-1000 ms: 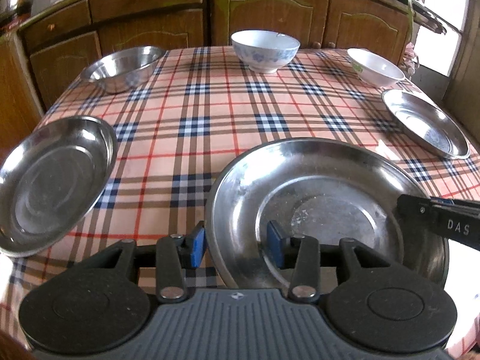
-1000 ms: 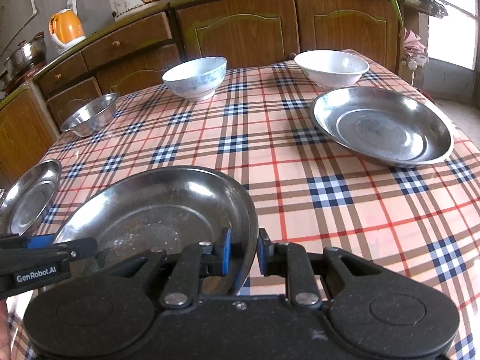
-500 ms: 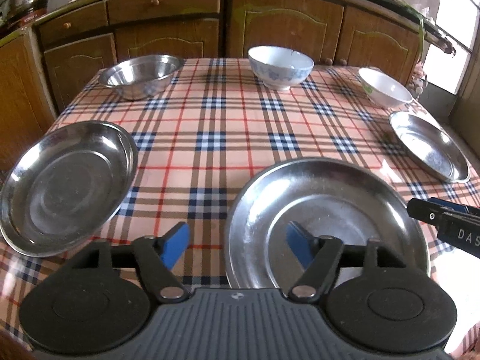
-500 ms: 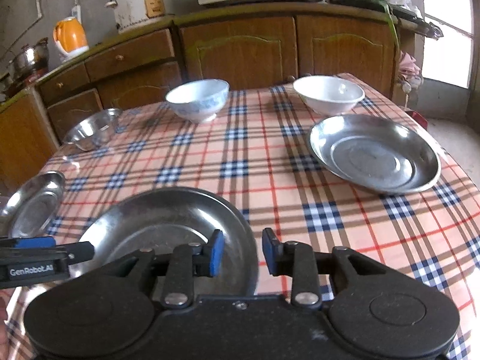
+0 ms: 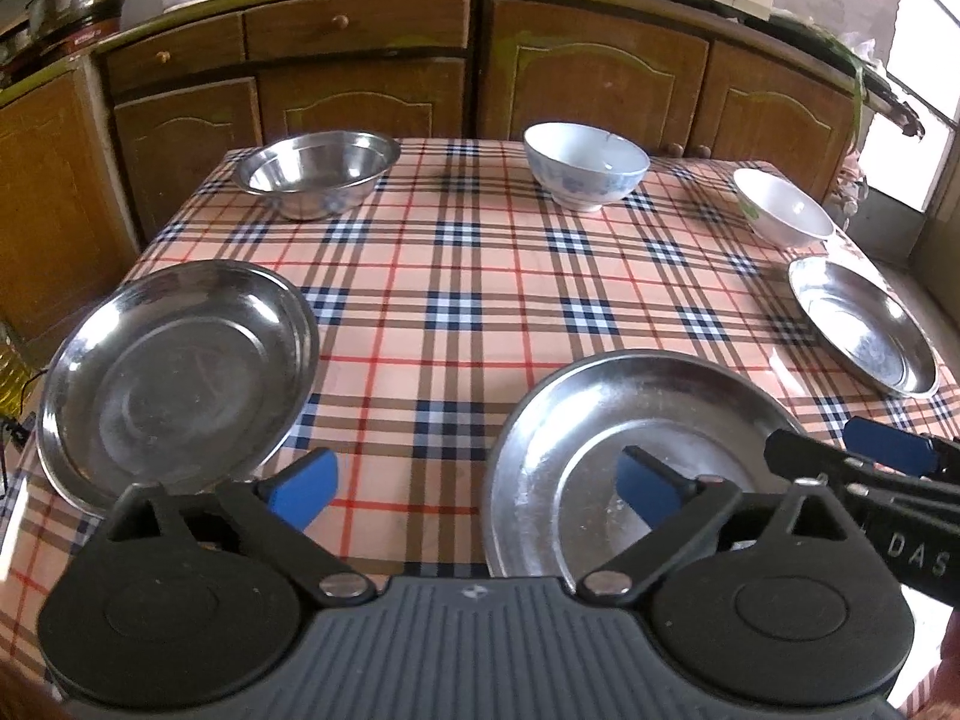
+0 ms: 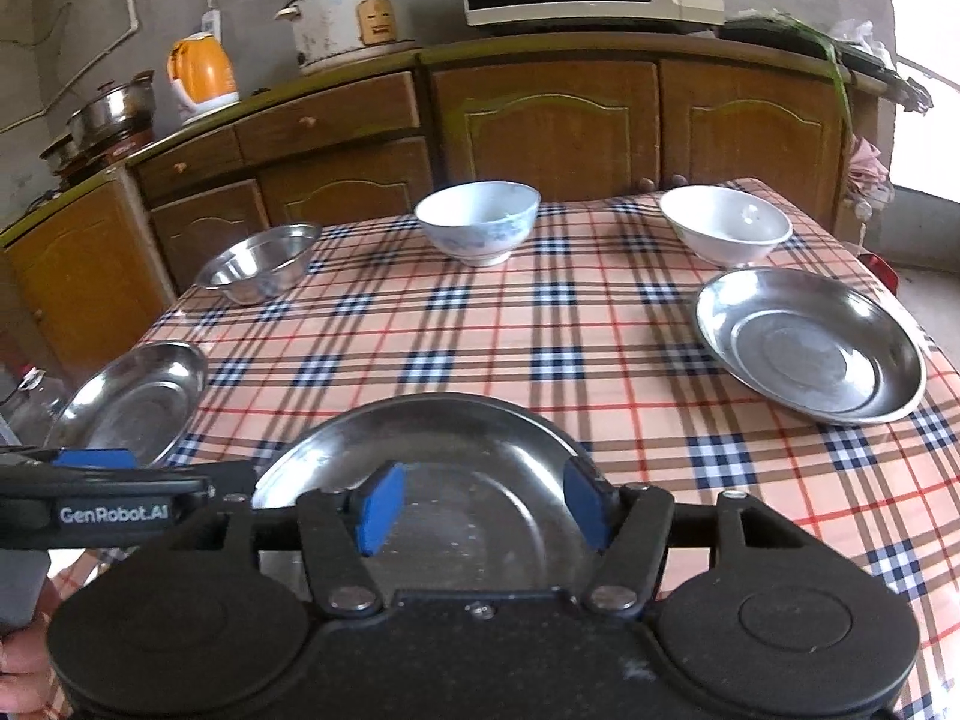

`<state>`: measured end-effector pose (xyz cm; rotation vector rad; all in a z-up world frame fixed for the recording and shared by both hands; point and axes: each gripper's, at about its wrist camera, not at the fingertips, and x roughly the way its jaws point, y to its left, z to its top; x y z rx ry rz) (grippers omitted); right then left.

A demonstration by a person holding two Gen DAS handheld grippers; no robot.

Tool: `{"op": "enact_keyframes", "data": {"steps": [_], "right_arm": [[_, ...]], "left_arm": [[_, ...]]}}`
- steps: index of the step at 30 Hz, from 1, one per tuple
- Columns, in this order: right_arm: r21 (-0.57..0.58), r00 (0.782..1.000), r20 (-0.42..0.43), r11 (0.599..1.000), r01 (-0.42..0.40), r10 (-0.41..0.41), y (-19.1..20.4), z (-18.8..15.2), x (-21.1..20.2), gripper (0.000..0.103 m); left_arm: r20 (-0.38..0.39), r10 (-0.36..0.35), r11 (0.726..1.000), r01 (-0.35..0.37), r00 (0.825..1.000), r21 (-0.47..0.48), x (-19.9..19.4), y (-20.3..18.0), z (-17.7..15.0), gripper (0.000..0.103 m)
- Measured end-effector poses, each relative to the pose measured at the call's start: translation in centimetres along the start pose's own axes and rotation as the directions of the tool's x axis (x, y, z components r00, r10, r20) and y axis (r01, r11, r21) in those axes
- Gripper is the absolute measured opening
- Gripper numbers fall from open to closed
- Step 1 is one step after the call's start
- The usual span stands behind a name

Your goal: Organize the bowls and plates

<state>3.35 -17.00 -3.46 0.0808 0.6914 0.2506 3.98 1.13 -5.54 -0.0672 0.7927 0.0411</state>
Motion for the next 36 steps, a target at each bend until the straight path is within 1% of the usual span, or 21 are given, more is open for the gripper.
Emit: {"op": "enact_keyframes", "data": {"steps": [2, 6, 8, 11, 13, 16, 18, 23, 26, 28, 32, 36], "right_arm": [[-0.011, 1.0, -0.002, 1.0, -0.008, 0.008, 0.6, 0.0, 0.0, 0.077], [-0.037, 1.0, -0.017, 0.999, -0.004, 0.003, 1.7, -0.1, 0.3, 0.078], [-0.055, 1.0, -0.024, 0.998, -0.002, 0.0, 2.4, -0.2, 0.4, 0.082], [-0.082, 1.0, -0.018, 0.997, 0.004, -0.006, 3.4, -0.2, 0.4, 0.082], [-0.09, 1.0, -0.015, 0.996, 0.003, -0.004, 4.0, -0.1, 0.3, 0.082], [-0.111, 1.0, 0.011, 0.994, 0.004, -0.003, 4.9, 0.0, 0.3, 0.082], [-0.12, 1.0, 0.02, 0.993, 0.003, 0.0, 5.5, 0.1, 0.2, 0.083], [-0.141, 1.0, -0.019, 0.99, -0.025, 0.023, 7.2, 0.5, 0.7, 0.083], [-0.168, 0.999, -0.007, 0.985, -0.038, 0.037, 8.6, 0.7, 0.7, 0.083], [-0.175, 0.998, -0.008, 0.982, -0.067, 0.066, 9.3, 0.9, 0.8, 0.083], [-0.185, 0.995, -0.023, 0.978, -0.099, 0.097, 11.0, 1.3, 0.9, 0.083], [-0.203, 0.993, -0.015, 0.972, -0.121, 0.121, 12.5, 1.4, 1.0, 0.083]], "left_arm": [[-0.004, 0.006, 1.0, -0.006, 1.0, -0.009, -0.1, 0.3, 0.0, 0.103], [-0.009, 0.054, 0.999, -0.054, 0.998, -0.002, -0.3, 0.7, 0.0, 0.103], [-0.017, 0.074, 0.997, -0.074, 0.997, 0.009, -0.3, 1.0, 0.0, 0.103], [-0.004, 0.099, 0.995, -0.099, 0.995, 0.012, -0.6, 1.5, -0.1, 0.103], [-0.008, 0.107, 0.994, -0.107, 0.994, 0.008, -0.7, 2.0, 0.0, 0.103], [-0.016, 0.109, 0.994, -0.109, 0.994, -0.005, -0.9, 2.8, 0.2, 0.103], [-0.008, 0.113, 0.994, -0.113, 0.994, -0.013, -1.2, 3.3, 0.2, 0.103], [0.001, 0.125, 0.991, -0.125, 0.992, -0.042, -1.8, 5.1, 0.2, 0.103], [0.007, 0.134, 0.989, -0.133, 0.991, -0.062, -2.2, 6.2, 0.2, 0.103], [0.007, 0.146, 0.987, -0.145, 0.989, -0.07, -2.4, 6.9, 0.3, 0.103], [0.015, 0.187, 0.98, -0.185, 0.982, -0.076, -3.0, 8.0, 0.4, 0.103], [0.021, 0.194, 0.976, -0.191, 0.981, -0.1, -3.4, 9.6, 0.3, 0.103]]}}
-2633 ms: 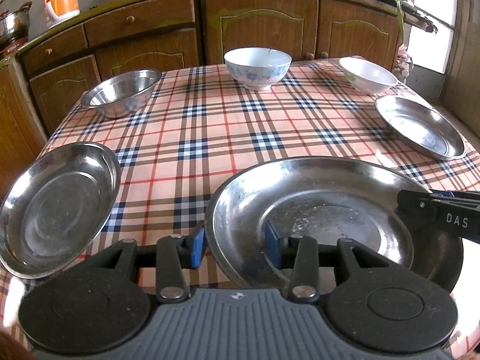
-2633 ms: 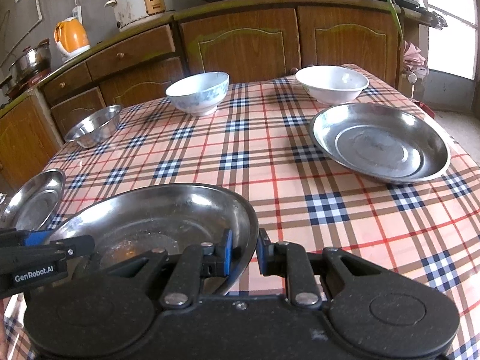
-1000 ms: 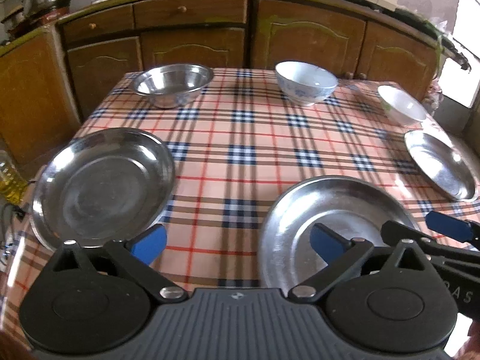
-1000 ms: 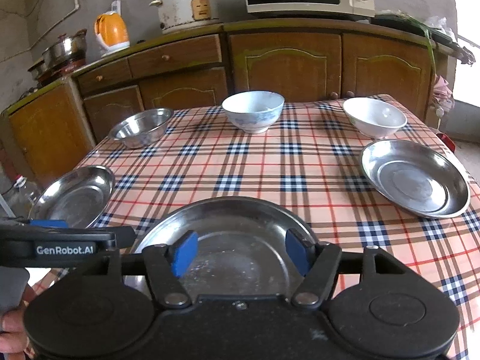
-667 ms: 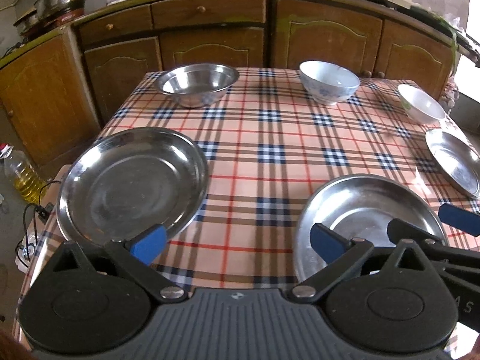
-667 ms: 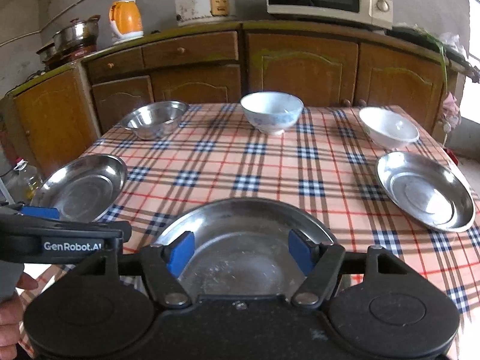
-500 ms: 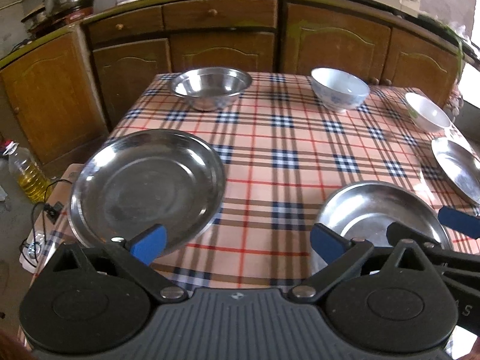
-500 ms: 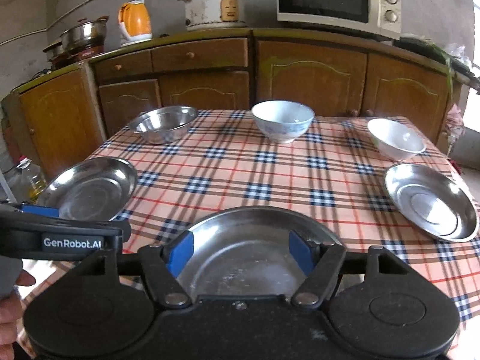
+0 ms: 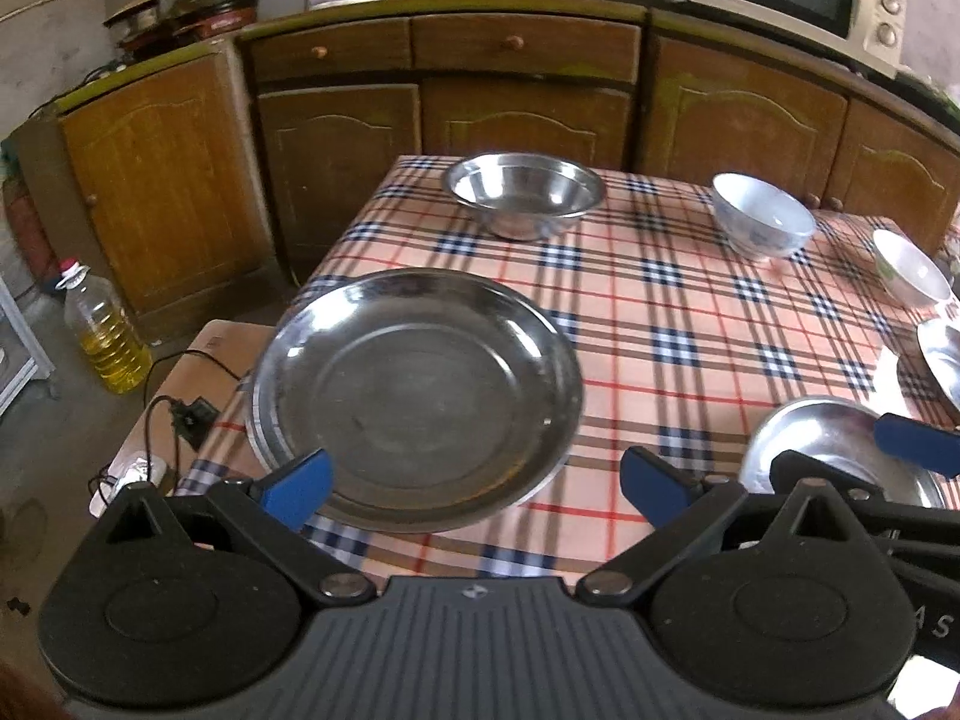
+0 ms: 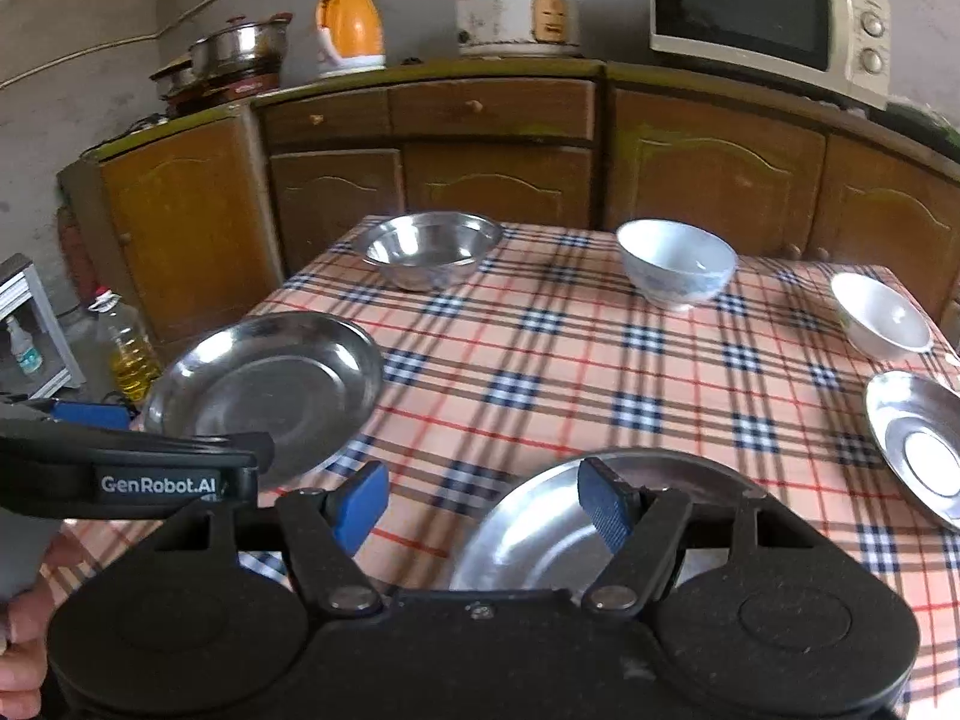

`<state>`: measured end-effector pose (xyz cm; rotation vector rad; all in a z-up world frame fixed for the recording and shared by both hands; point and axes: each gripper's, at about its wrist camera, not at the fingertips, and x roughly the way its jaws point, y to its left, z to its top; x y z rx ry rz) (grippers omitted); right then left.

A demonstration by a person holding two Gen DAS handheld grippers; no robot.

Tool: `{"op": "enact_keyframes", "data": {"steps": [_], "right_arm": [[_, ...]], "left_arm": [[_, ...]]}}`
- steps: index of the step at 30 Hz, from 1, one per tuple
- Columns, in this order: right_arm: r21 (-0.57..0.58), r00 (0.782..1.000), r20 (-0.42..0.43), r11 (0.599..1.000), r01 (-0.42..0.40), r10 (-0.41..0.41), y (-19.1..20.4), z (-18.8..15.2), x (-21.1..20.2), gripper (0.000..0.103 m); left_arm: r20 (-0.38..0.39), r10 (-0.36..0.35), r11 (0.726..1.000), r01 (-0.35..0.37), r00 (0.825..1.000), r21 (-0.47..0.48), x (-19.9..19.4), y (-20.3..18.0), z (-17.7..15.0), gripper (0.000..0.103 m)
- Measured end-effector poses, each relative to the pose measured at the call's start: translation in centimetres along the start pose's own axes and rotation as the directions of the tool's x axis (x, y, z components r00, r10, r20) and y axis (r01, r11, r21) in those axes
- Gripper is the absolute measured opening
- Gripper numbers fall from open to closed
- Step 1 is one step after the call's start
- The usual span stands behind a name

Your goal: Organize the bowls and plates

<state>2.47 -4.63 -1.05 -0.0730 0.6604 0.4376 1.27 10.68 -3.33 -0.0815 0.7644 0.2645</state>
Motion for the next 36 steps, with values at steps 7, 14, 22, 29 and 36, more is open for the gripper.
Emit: {"op": "enact_keyframes", "data": {"steps": [7, 14, 22, 29, 36], "right_arm": [[-0.025, 0.999, 0.001, 0.999, -0.04, 0.04, 2.1, 0.6, 0.9, 0.083], [-0.027, 0.997, -0.012, 0.996, -0.081, 0.081, 3.7, 1.0, 2.2, 0.083], [-0.04, 0.993, -0.032, 0.993, -0.111, 0.11, 5.3, 1.4, 4.1, 0.083], [-0.05, 0.994, -0.06, 0.995, -0.092, 0.089, 5.9, 1.8, 6.7, 0.083], [-0.009, 0.991, -0.105, 0.996, -0.086, 0.084, 5.8, 2.5, 10.0, 0.083]], "left_arm": [[0.009, 0.025, 1.0, -0.025, 1.0, -0.013, 0.2, 2.1, 0.0, 0.103], [0.012, 0.038, 0.999, -0.038, 0.999, -0.035, 0.8, 3.9, 0.0, 0.103], [0.013, 0.024, 0.998, -0.023, 1.0, -0.056, 2.0, 6.1, 0.2, 0.103], [0.012, 0.033, 0.996, -0.032, 0.999, -0.081, 4.0, 8.1, 0.8, 0.103], [-0.006, 0.064, 0.991, -0.064, 0.998, -0.116, 6.9, 10.7, 1.7, 0.103]]}}
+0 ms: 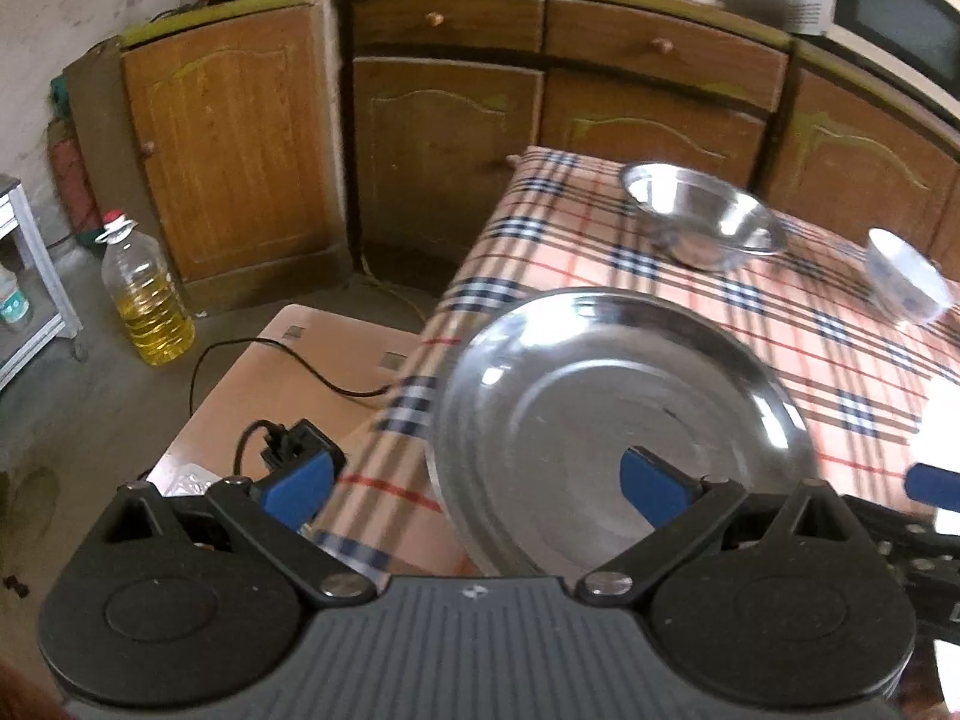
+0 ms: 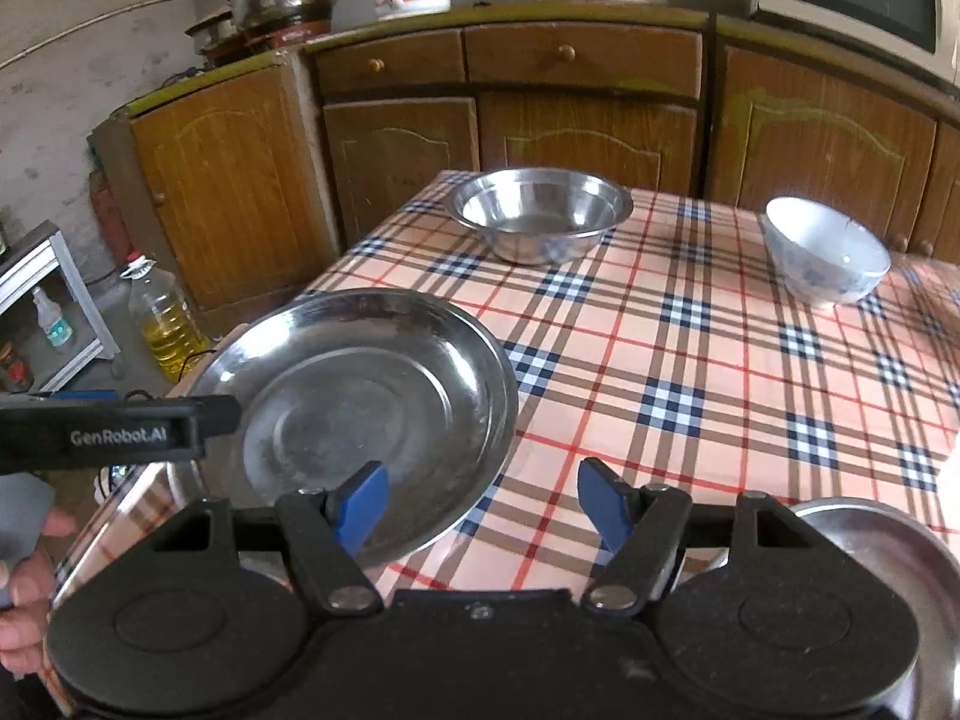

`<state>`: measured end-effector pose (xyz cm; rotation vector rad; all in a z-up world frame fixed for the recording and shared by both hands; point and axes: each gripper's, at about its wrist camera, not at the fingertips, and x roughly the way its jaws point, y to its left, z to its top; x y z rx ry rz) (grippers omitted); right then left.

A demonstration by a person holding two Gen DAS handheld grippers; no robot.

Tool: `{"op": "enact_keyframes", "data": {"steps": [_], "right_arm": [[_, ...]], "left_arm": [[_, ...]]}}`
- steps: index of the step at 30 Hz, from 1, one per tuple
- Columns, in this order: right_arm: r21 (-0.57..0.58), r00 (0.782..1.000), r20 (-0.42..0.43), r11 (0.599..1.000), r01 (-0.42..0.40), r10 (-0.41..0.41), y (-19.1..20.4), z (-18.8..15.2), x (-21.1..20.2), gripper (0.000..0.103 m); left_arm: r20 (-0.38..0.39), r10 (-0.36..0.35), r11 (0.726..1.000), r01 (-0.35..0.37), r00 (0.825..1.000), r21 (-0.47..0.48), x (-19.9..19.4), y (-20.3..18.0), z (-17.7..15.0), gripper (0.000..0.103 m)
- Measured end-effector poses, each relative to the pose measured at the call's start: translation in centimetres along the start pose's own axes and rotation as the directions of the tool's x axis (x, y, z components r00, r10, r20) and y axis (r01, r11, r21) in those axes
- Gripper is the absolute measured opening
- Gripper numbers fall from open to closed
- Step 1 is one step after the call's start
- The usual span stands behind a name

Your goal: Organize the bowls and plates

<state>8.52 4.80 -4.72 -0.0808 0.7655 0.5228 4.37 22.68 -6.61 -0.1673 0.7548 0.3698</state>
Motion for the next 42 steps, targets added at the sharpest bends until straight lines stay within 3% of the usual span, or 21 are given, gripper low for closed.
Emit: {"op": "enact_keyframes", "data": {"steps": [5, 9, 12, 14, 15, 17, 18, 20, 27, 42], "right_arm": [[0.015, 1.0, -0.028, 1.0, 0.012, -0.011, 0.2, 0.7, 2.4, 0.083], [0.02, 0.998, -0.049, 0.999, 0.026, -0.025, 0.3, 0.9, 4.3, 0.083], [0.041, 0.998, -0.061, 0.999, 0.021, -0.019, 0.1, 0.9, 5.3, 0.082], [0.061, 0.997, -0.073, 0.998, 0.0, 0.004, 0.0, 0.9, 6.0, 0.082], [0.067, 0.997, -0.079, 0.998, -0.006, 0.011, -0.1, 0.9, 6.3, 0.08], [0.073, 0.996, -0.085, 0.997, -0.013, 0.02, 0.0, 0.9, 6.8, 0.067], [0.068, 0.997, -0.071, 0.998, -0.004, 0.009, 0.1, 0.9, 6.8, 0.05], [0.076, 0.998, -0.066, 0.997, -0.001, 0.006, 0.1, 1.1, 6.8, 0.032], [0.116, 0.999, -0.034, 0.993, 0.01, -0.006, -0.9, 1.1, 5.6, 0.025], [0.06, 0.997, 0.077, 0.998, 0.026, -0.031, -0.8, 2.7, 0.0, 0.024]], "left_arm": [[-0.01, 0.027, 0.999, -0.028, 1.0, -0.026, 2.2, 1.1, 0.6, 0.102], [-0.008, 0.018, 0.999, -0.018, 1.0, -0.036, 3.4, 1.6, 1.2, 0.092], [-0.009, 0.018, 1.0, -0.019, 1.0, -0.022, 4.1, 1.5, 1.5, 0.081], [-0.024, 0.002, 1.0, -0.002, 1.0, -0.023, 4.6, 1.5, 1.4, 0.063], [-0.026, -0.015, 1.0, 0.014, 1.0, -0.025, 4.7, 1.5, 1.4, 0.06], [-0.006, -0.028, 1.0, 0.028, 1.0, -0.014, 4.5, 1.4, 1.4, 0.047], [0.003, -0.041, 0.999, 0.041, 0.999, -0.007, 4.4, 1.3, 1.3, 0.042], [0.014, -0.046, 0.999, 0.045, 0.999, 0.005, 4.3, 1.1, 1.2, 0.028], [0.033, -0.095, 0.995, 0.096, 0.995, -0.038, 3.4, 1.6, 1.2, 0.021], [0.093, -0.077, 0.997, 0.079, 0.993, -0.021, -1.3, -0.2, 2.0, 0.021]]}}
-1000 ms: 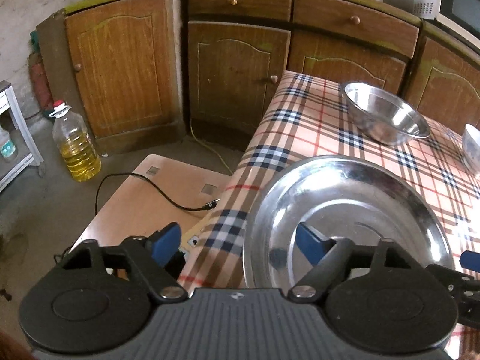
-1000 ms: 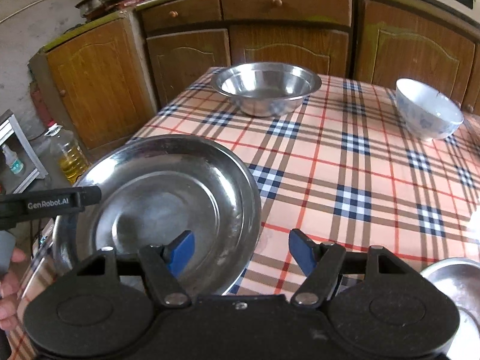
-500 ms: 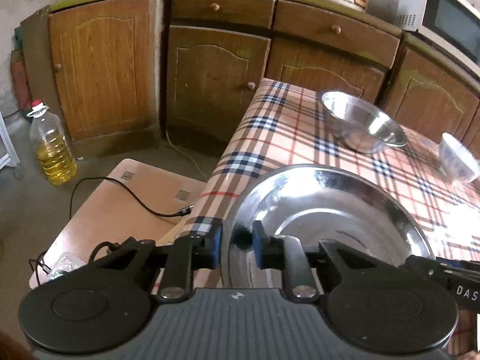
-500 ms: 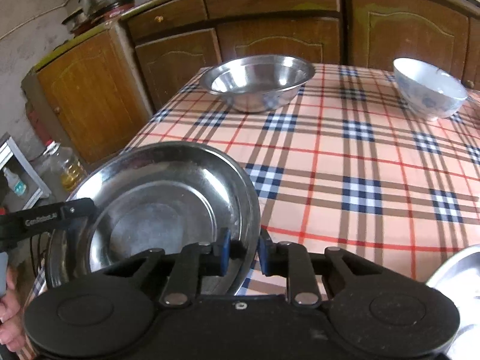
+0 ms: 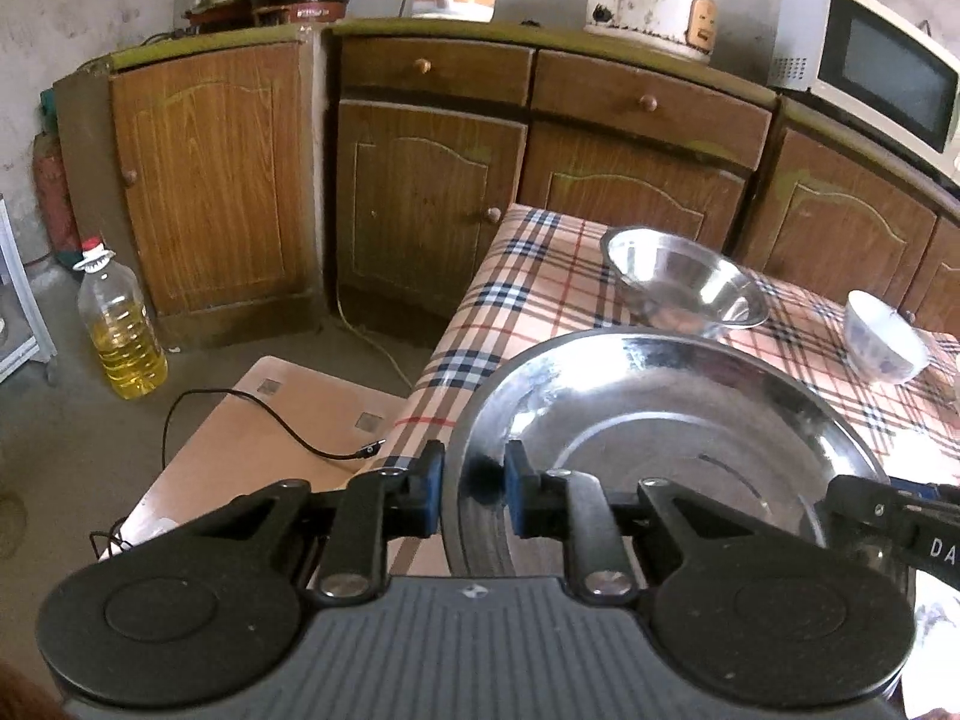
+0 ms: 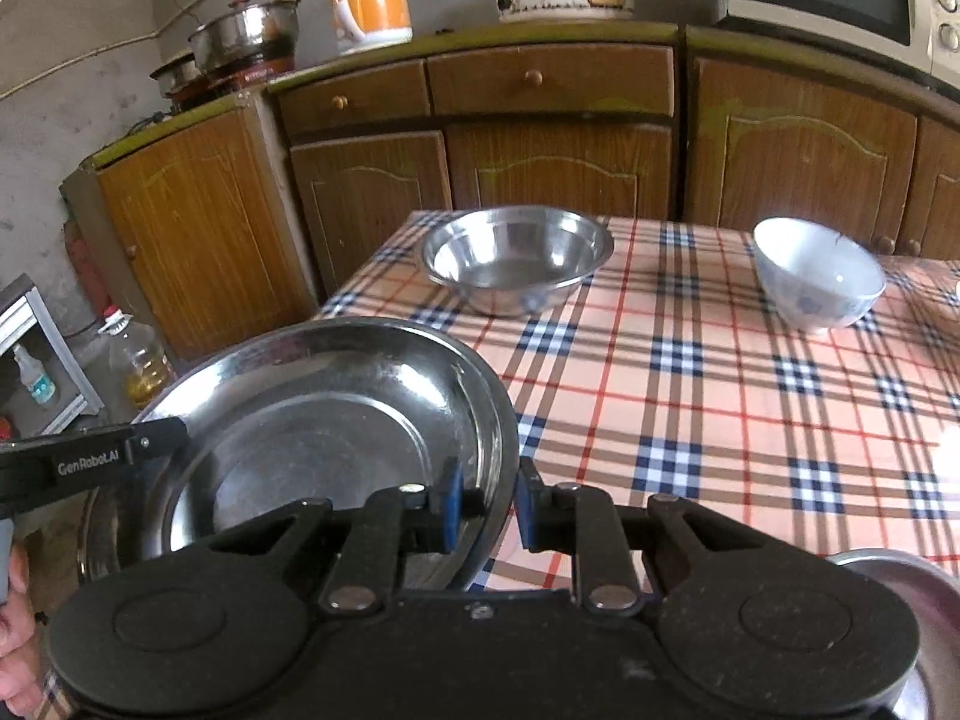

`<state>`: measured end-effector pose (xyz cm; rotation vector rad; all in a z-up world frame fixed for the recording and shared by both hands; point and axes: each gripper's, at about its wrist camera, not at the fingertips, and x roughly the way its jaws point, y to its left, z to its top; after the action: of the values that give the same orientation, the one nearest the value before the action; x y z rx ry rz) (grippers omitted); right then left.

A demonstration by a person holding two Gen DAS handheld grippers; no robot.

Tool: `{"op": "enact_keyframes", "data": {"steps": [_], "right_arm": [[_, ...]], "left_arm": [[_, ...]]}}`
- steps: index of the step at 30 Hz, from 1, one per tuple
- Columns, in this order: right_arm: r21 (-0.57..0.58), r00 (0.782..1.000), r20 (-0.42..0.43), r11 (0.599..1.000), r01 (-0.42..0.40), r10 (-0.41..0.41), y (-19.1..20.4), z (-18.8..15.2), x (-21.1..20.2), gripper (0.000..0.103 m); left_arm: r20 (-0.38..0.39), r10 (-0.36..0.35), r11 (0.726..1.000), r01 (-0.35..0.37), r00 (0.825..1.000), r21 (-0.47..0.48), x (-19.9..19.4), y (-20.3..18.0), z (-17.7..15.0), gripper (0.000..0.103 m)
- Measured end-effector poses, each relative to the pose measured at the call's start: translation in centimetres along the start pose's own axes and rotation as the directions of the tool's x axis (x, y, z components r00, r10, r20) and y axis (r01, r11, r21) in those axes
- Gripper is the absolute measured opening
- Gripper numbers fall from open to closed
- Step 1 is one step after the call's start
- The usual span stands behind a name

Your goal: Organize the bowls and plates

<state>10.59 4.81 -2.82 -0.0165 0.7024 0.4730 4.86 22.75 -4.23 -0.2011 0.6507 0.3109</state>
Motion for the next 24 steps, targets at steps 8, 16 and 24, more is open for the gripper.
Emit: {"op": "enact_keyframes", "data": {"steps": [8, 16, 24], "right_arm": [[0.012, 0.999, 0.046, 1.0, 0.006, -0.007, -1.2, 0.3, -3.6, 0.024], [0.034, 0.995, 0.094, 0.999, 0.021, -0.024, -2.8, 0.2, -7.5, 0.024], [0.057, 0.991, 0.128, 0.998, 0.033, -0.04, -4.5, -0.3, -10.8, 0.024]], "left_arm": [[0.033, -0.009, 1.0, 0.008, 0.999, 0.028, -3.0, -1.8, 0.2, 0.021], [0.049, -0.022, 0.998, 0.019, 0.999, 0.065, -5.6, -4.1, -0.1, 0.021], [0.069, -0.037, 0.995, 0.03, 0.997, 0.095, -7.9, -6.3, -0.6, 0.021]]}}
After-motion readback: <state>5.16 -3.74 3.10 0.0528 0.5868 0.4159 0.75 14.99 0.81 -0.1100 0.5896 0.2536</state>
